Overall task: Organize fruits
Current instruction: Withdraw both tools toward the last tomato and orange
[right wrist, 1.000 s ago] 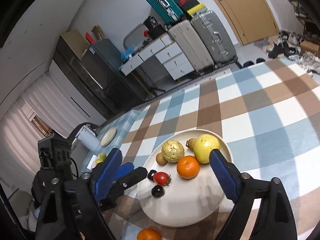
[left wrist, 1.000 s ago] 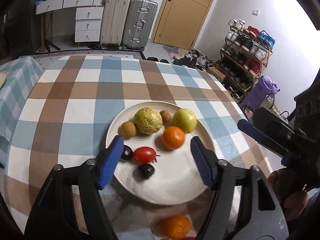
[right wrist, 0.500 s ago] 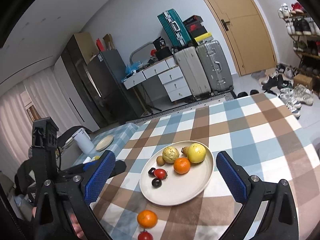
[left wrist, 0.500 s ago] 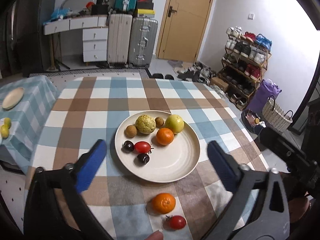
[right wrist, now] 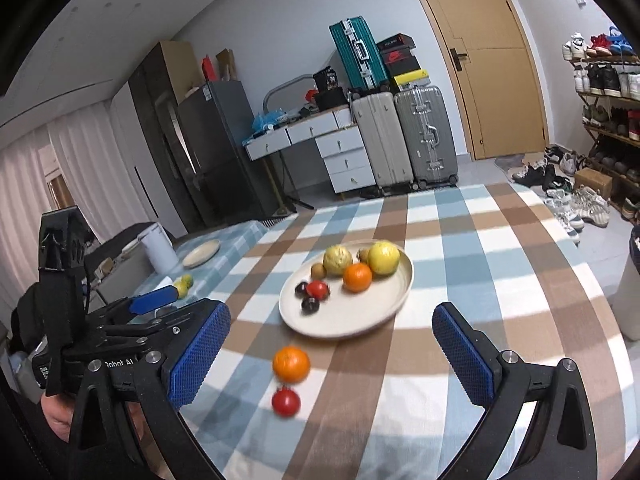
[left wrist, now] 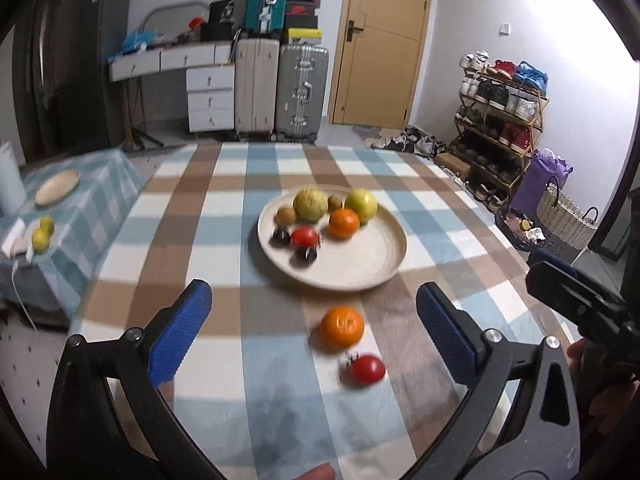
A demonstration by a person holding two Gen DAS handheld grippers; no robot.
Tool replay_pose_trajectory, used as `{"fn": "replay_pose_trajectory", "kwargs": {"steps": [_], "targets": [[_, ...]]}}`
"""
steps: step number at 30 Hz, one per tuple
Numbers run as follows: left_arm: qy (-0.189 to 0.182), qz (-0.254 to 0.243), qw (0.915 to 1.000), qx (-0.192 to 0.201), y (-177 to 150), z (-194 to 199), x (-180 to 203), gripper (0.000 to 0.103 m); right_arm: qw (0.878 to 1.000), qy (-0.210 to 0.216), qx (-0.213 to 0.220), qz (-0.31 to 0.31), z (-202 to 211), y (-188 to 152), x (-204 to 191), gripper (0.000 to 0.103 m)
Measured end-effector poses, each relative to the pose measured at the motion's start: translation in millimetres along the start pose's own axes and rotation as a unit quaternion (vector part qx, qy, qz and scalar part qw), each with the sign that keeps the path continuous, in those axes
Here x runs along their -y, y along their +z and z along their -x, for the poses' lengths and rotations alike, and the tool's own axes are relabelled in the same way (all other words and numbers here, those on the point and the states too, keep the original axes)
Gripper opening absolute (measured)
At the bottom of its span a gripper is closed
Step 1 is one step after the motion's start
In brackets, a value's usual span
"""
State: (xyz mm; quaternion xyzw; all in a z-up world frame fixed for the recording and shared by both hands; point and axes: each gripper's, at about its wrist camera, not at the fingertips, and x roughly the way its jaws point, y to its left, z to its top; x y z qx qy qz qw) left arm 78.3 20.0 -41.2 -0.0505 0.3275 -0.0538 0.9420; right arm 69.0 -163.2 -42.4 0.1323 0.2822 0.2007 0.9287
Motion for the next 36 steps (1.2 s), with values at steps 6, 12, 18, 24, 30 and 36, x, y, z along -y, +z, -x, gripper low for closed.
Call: {"fn": "replay_pose_trajectory", "kwargs": {"steps": [6, 12, 18, 24, 30, 36], "targets": [[0.005, 0.006, 0.9998, -0.019, -33, -3, -9, 0.102, 0.999, 0.013, -0.033, -0.001, -4, -26, -6, 0.103], [0.003, 0.021, 0.9992, -0.034, -60, -8, -22, 0.102, 0.996, 0.035, -0.079, -0.003, -20, -48, -18, 0.103], [0.003, 0.037, 0.9982, -0.048, -74, -14, -38, 0.102, 0.994, 0.049, -0.102, -0.009, -36, -60, -21, 0.103], [-0.001, 0.054, 0.9971, -0.054, -83, -19, -52, 0.102, 0.991, 0.051, -0.123, -0.012, -51, -67, -21, 0.103], [-0.006, 0.056, 0.9971, -0.052, -81, -21, -56, 0.102, 0.989, 0.050, -0.137, -0.012, -66, -67, -21, 0.102], [-0.005, 0.055, 0.9972, -0.050, -77, -21, -57, 0.102, 0.987, 0.050, -0.153, -0.009, -82, -66, -23, 0.100]]}}
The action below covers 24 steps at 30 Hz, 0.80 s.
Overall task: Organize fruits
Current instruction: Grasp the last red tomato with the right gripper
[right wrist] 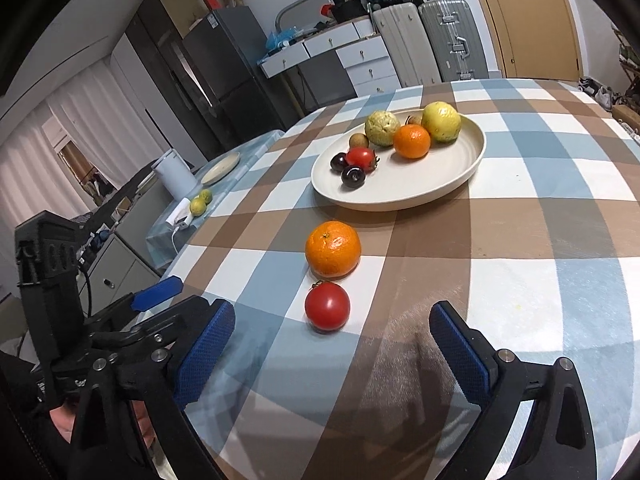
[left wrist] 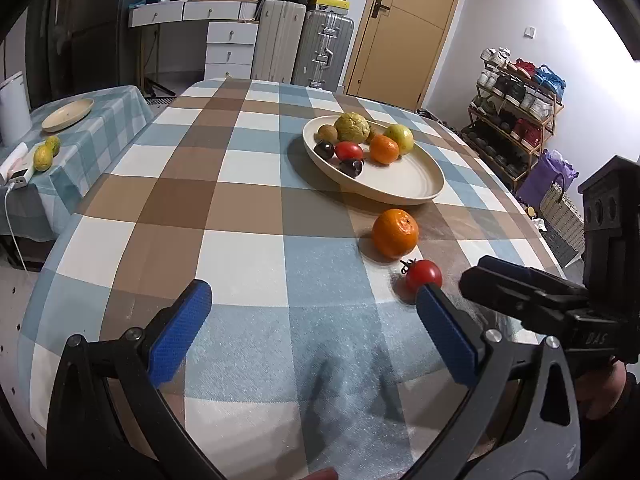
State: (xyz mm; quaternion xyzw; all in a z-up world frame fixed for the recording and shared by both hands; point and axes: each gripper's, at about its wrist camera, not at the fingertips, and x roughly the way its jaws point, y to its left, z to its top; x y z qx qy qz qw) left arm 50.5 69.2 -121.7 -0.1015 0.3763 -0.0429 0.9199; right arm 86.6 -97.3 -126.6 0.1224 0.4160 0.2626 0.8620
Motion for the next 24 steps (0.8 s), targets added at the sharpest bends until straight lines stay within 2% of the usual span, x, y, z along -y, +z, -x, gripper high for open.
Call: {"fn": "replay_pose_trajectory", "kwargs": {"steps": [2, 4, 15, 24], "targets": [[0.000, -0.001, 1.0000, 0.002, 2, -1, -1, 0.102, 1.000, 0.002, -0.004, 0.004, -4, 2, -1, 0.099], [0.004, -0.004, 1.0000, 0.003, 3, -2, -3, 0.102, 1.000, 0.002, -0.009, 0.008, -8, 3, -2, 0.090], [0.006, 0.009, 0.9999, -0.008, 12, -16, -14, 0.102, 0.999, -0.012, -0.038, 0.036, -27, 7, -11, 0.082], [0.005, 0.022, 0.9996, -0.017, 16, -27, -22, 0.102, 0.998, -0.005, -0.054, 0.045, -33, 5, -12, 0.058]]}}
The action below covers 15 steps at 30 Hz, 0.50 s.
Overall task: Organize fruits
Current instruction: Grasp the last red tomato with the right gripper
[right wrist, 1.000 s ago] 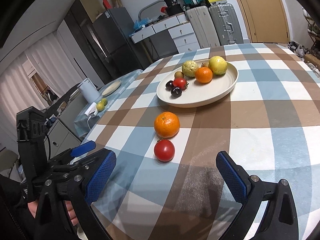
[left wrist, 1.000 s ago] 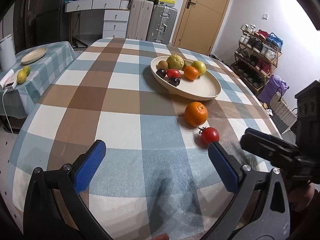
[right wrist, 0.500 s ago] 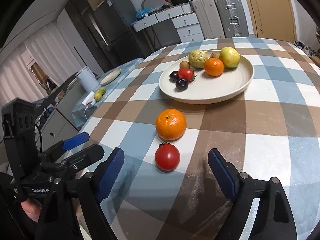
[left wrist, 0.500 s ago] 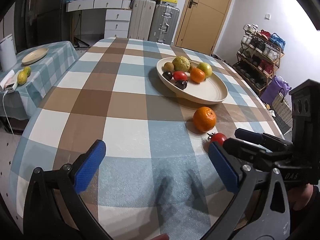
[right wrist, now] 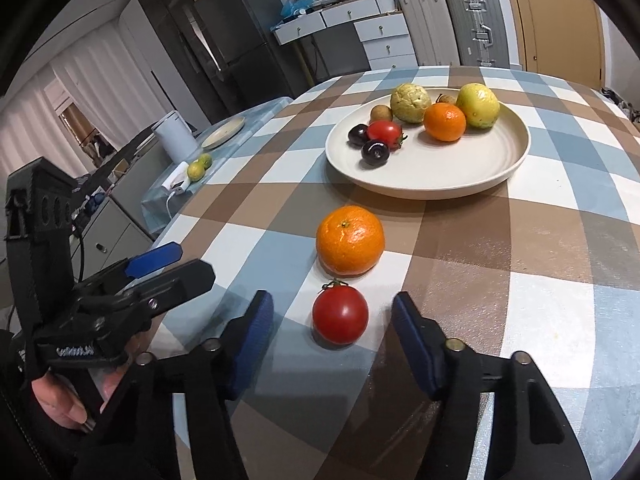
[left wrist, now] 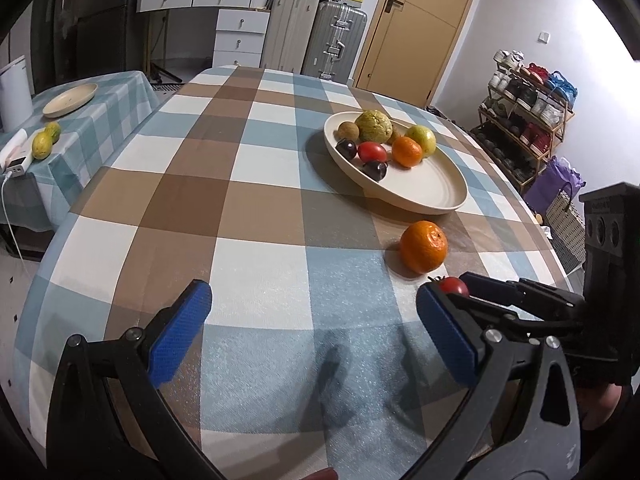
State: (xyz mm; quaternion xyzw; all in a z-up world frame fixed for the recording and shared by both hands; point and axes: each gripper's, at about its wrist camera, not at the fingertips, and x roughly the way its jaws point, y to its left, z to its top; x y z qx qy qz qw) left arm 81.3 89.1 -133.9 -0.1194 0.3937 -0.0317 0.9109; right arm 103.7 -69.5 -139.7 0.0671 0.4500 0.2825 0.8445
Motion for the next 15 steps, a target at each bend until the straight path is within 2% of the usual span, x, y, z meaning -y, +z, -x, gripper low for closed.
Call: {"fn": "replay_pose_trajectory", "kwargs": {"steps": [2, 4, 6, 15], "targets": [[0.001, 0.000, 1.0000, 0.000, 0, -1, 0, 0.102, 1.000, -0.002, -0.004, 0.006, -2, 0, -1, 0.051], [0.001, 0.001, 1.0000, -0.001, 1, -1, -1, 0.102, 1.000, -0.006, -0.014, 0.016, -6, -1, -4, 0.038], [0.002, 0.001, 1.0000, -0.003, 2, -2, -1, 0.102, 0.999, -0.022, -0.017, 0.028, -7, -2, -7, 0.030], [0.007, -0.008, 0.9999, -0.007, 5, -6, 6, 0.102, 1.000, -0.001, 0.005, 0.010, 5, -5, 4, 0.029]]}}
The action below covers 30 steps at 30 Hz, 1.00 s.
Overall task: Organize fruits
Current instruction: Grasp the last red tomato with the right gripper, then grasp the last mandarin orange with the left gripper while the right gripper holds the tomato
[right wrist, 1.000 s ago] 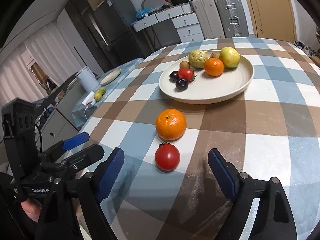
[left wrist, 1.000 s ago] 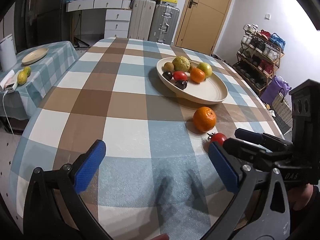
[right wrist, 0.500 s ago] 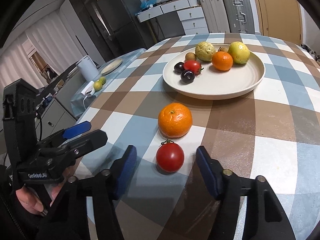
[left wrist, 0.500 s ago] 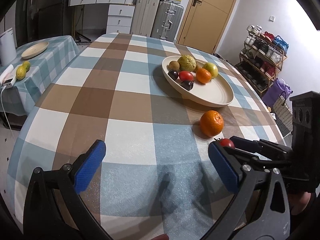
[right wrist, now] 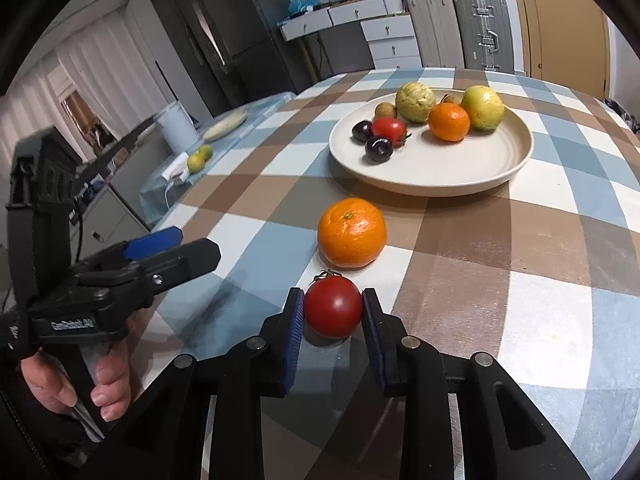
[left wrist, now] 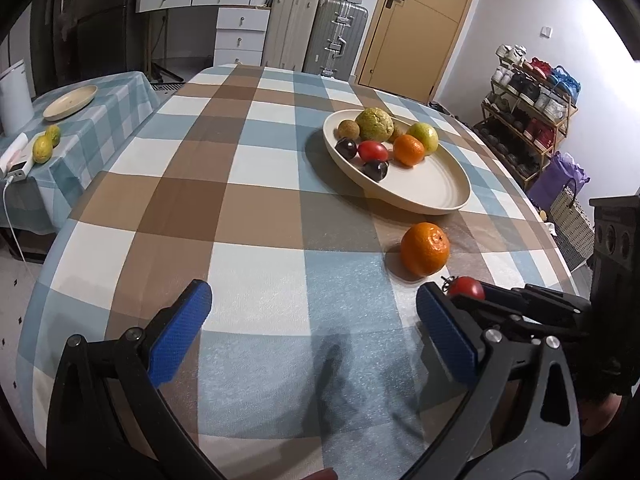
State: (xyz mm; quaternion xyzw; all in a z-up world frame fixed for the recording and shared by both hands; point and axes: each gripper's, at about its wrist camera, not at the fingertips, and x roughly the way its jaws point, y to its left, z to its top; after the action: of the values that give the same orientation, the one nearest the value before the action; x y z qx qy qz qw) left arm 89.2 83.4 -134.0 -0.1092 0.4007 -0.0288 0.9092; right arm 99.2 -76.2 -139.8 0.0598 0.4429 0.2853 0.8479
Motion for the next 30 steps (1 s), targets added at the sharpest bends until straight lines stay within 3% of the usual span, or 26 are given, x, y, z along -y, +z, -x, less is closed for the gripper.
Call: {"fn": "replay_pose_trajectory", "kwargs": {"steps": [7, 17, 30], "targets": [[-0.001, -0.011, 0.9999, -0.004, 5, -3, 14, 0.102, 0.999, 0.013, 0.021, -0.036, 19, -4, 20, 0.029], [-0.009, -0.031, 0.9992, -0.023, 14, -22, 41, 0.102, 0.997, -0.006, 0.057, -0.057, 48, -11, 50, 0.029], [-0.030, -0.030, 0.9969, -0.066, 31, -67, 72, 0.098, 0.994, -0.008, 0.067, -0.085, 63, -16, 83, 0.029]]}}
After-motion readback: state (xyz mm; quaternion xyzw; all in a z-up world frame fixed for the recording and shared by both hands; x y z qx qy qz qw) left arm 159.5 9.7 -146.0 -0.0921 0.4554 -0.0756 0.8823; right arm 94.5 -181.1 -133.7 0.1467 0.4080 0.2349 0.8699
